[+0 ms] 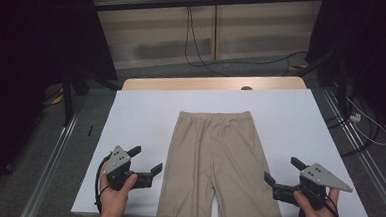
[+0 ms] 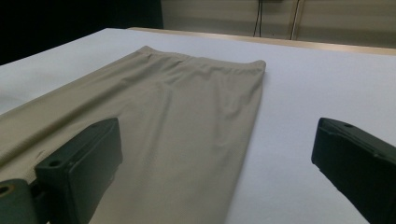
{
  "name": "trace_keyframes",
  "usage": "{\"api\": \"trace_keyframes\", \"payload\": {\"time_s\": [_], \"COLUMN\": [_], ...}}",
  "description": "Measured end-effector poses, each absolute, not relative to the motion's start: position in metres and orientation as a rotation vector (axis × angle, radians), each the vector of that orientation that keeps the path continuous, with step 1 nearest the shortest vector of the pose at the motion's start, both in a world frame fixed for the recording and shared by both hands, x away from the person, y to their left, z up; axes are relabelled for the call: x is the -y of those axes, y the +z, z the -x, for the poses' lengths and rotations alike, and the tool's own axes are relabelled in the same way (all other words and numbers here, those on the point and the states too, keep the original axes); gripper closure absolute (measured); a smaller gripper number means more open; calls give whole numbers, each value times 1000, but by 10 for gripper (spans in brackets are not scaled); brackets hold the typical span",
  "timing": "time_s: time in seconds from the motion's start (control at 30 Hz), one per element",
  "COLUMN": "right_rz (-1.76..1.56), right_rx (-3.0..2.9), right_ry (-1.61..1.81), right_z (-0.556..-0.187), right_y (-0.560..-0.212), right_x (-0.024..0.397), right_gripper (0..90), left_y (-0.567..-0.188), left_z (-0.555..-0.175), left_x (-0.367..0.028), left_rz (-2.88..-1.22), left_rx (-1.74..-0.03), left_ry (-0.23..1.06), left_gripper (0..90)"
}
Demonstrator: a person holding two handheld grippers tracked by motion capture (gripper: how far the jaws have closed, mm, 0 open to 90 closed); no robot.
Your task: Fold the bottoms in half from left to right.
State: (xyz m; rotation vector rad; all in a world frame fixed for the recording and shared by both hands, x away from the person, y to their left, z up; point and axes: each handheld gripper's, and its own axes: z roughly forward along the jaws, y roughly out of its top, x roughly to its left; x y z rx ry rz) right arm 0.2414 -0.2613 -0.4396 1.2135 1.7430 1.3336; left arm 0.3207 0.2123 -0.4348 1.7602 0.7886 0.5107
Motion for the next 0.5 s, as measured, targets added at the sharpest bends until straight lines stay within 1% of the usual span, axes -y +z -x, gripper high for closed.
{"api": "trace_keyframes", "payload": {"time_s": [0.07,0.1,0.3,0.43,0.5], "right_rz": [-1214,-1212,-1210,-1200,-1190], "right_rx": [-1741,-1749,-1777,-1811,-1826], "right_ry": [1333,1335,1327,1301,1278], "right_z": [-242,-242,-243,-244,-245], "right_y": [-439,-440,-441,-442,-442], "right_x": [261,261,258,251,243], "right_gripper": [14,16,24,16,30], "left_y": [-435,-436,-436,-437,-437], "left_z": [-321,-322,-324,-325,-326], "left_x": [-213,-214,-213,-213,-213], "left_rz": [-1762,-1760,-1767,-1787,-1794], "left_rx": [-791,-785,-801,-823,-828], "left_ry": [503,471,480,479,467], "left_gripper": [37,38,44,44,44]}}
